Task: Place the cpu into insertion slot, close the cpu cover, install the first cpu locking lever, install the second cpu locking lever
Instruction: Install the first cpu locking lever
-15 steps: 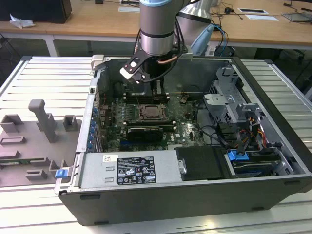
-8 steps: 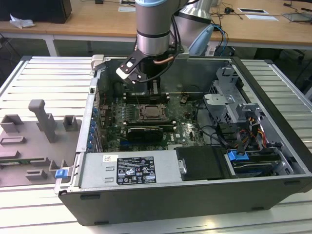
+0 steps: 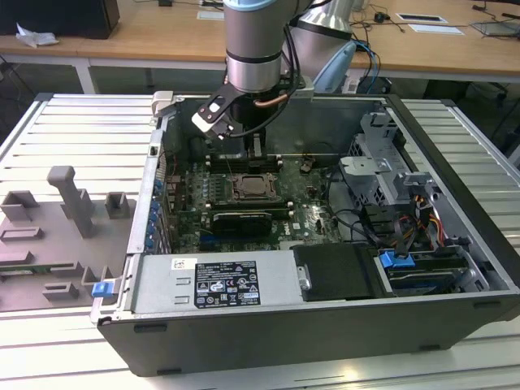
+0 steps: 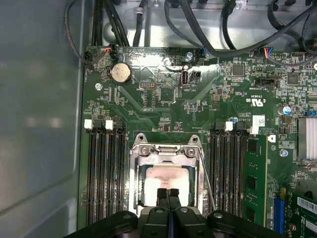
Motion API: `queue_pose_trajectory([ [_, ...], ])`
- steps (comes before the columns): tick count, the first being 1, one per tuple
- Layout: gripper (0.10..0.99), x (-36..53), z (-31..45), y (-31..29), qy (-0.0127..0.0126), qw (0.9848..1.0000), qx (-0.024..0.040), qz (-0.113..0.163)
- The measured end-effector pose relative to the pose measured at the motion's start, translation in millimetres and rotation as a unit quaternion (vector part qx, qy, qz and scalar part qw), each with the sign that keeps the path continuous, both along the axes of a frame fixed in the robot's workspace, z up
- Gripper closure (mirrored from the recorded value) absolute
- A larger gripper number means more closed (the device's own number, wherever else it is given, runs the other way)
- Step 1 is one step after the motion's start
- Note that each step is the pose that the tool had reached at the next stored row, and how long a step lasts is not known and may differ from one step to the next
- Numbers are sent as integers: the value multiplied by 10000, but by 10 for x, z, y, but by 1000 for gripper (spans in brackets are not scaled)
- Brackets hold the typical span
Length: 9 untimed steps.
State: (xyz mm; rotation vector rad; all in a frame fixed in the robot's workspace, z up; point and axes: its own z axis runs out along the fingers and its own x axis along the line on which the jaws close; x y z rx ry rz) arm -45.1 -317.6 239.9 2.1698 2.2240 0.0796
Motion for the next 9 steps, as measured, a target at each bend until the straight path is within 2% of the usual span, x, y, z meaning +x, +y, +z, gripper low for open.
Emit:
queue_pose_trajectory([
  [5,980,0,17,0,1,10000,0,0],
  [9,980,0,64,0,8,10000,-2,0],
])
